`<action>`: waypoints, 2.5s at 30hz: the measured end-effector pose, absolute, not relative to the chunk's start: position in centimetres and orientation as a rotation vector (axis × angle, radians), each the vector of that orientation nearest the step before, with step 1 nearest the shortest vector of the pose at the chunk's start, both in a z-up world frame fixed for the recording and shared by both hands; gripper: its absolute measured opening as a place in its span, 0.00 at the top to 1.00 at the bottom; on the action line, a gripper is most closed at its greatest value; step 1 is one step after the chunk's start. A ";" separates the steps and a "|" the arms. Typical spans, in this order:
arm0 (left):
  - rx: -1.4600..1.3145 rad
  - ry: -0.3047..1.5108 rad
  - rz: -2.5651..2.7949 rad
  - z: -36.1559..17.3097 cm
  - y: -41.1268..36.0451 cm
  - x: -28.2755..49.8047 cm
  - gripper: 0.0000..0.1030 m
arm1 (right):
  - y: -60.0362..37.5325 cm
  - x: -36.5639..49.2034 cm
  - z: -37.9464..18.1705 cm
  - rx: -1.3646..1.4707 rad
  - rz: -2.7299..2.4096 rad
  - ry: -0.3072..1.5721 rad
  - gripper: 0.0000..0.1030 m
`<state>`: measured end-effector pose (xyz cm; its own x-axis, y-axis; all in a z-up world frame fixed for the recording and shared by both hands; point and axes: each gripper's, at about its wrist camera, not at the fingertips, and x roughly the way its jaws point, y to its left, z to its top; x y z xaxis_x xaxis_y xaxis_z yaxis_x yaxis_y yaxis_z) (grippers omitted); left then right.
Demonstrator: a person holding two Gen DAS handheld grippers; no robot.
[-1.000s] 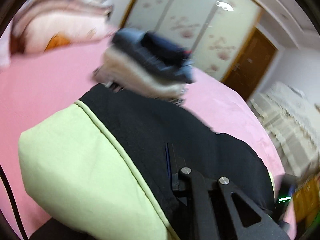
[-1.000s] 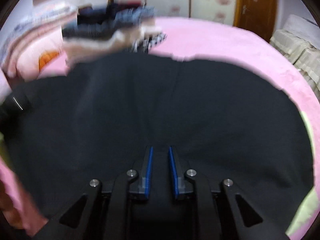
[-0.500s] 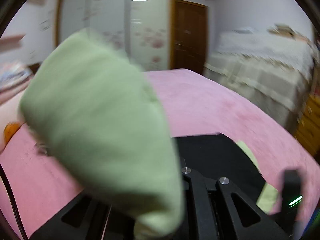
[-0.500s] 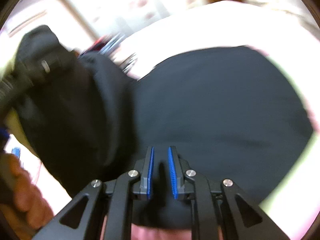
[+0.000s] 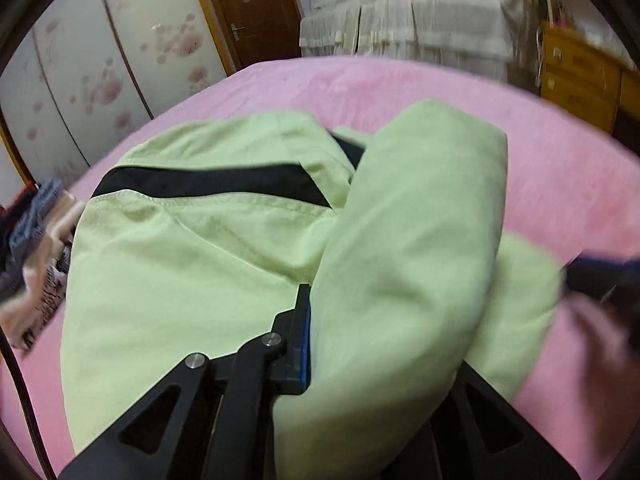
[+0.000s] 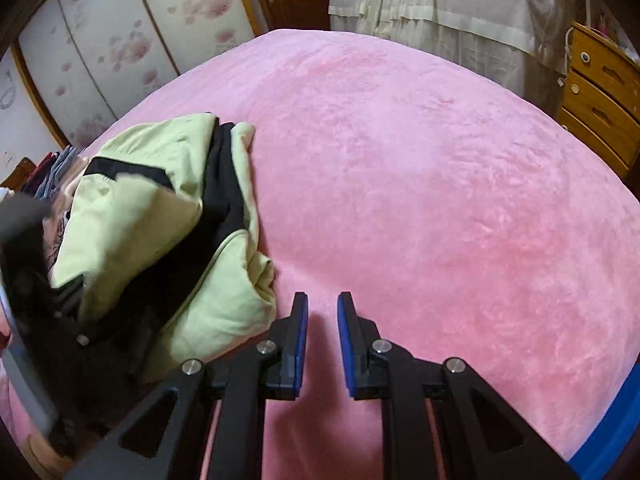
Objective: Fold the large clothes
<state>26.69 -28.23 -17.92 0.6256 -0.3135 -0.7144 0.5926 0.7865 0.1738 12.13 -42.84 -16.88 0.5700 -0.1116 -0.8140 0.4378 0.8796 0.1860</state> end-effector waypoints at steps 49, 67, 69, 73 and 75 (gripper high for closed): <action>0.015 0.952 -0.391 -15.8 -11.2 26.0 0.36 | -40.3 15.6 -15.6 0.227 -0.098 1.006 0.96; 0.014 1.007 -0.474 -14.9 -10.3 25.8 0.30 | -40.9 14.7 -14.9 0.255 -0.149 1.027 0.78; -0.060 1.027 -0.505 -14.0 -9.3 26.4 0.30 | -41.5 15.2 -13.2 0.268 -0.127 1.003 0.73; -0.164 1.001 -0.496 -12.3 -7.3 28.5 0.28 | -42.4 17.9 -10.5 0.286 -0.079 0.941 0.65; -0.177 0.994 -0.464 -12.0 -6.8 30.1 0.28 | -42.5 19.8 -10.0 0.281 -0.058 0.930 0.65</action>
<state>30.13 -6.79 -12.03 0.4580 -0.4536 -0.7645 0.2953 0.8888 -0.3504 19.84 -42.48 -10.03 0.5988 0.0711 -0.7977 0.1702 0.9620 0.2135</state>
